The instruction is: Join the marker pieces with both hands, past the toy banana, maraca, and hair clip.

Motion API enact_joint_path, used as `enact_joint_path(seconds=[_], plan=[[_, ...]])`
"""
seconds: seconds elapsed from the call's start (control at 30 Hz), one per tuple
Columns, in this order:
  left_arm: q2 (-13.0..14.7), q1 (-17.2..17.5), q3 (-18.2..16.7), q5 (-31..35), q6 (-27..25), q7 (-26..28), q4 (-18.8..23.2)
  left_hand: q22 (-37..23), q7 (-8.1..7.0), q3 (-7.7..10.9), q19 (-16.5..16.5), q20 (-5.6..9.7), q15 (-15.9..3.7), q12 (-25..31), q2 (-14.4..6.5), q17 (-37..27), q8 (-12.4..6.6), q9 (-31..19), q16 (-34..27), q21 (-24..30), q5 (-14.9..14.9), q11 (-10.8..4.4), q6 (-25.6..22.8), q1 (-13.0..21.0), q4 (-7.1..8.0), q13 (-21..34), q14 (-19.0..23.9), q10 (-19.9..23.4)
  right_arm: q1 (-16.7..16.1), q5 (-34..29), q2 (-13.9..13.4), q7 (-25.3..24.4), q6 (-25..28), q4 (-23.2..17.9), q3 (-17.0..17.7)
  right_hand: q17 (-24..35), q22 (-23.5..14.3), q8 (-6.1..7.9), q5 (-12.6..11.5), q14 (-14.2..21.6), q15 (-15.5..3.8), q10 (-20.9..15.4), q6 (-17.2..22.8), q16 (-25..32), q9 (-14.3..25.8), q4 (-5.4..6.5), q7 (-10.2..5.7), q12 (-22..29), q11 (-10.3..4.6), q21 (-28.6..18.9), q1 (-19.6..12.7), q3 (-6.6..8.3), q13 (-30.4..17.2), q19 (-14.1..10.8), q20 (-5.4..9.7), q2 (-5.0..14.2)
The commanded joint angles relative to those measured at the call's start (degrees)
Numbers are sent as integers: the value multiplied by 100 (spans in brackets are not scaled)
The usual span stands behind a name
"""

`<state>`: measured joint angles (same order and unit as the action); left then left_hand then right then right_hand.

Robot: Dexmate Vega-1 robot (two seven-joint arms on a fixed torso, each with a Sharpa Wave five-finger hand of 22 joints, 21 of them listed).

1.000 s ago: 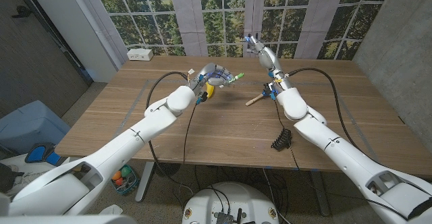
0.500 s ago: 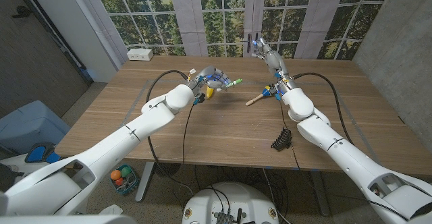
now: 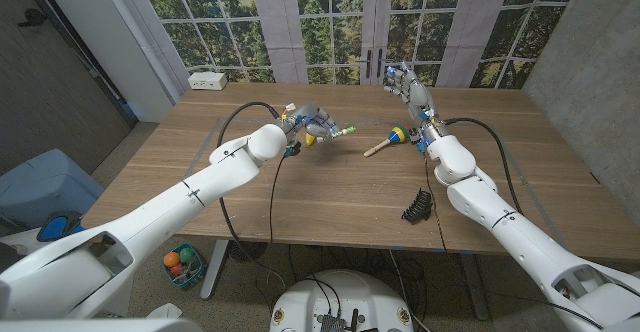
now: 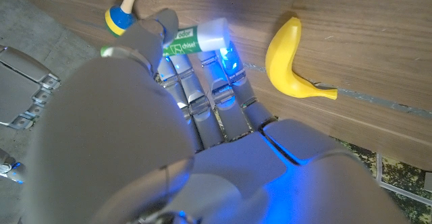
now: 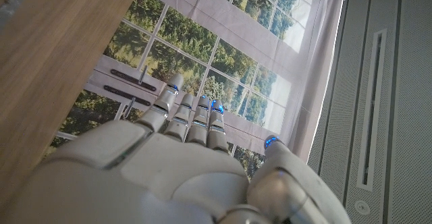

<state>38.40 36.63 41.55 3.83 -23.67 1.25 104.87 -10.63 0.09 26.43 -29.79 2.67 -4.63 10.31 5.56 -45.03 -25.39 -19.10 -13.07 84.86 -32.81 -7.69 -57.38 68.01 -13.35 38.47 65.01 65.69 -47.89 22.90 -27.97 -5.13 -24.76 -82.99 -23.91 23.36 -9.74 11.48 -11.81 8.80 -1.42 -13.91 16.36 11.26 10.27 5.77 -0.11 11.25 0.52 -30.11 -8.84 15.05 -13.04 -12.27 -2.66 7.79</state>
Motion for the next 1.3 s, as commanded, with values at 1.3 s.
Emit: enact_joint_path(seconds=[1.3], plan=[[88,-1311,1944,3155,-2043,-2229,291,22,-80,50,-77,702,-940,12,-242,2180,1087,557,195,-119,1903,-389,-73,229,356,-1382,370,-174,-200,941,71,384,-237,397,345,-33,-29,-51,71,60,88,32,-40,117,12,-112,-21,9,70,114,-22,54,69,-59,-120,-33]])
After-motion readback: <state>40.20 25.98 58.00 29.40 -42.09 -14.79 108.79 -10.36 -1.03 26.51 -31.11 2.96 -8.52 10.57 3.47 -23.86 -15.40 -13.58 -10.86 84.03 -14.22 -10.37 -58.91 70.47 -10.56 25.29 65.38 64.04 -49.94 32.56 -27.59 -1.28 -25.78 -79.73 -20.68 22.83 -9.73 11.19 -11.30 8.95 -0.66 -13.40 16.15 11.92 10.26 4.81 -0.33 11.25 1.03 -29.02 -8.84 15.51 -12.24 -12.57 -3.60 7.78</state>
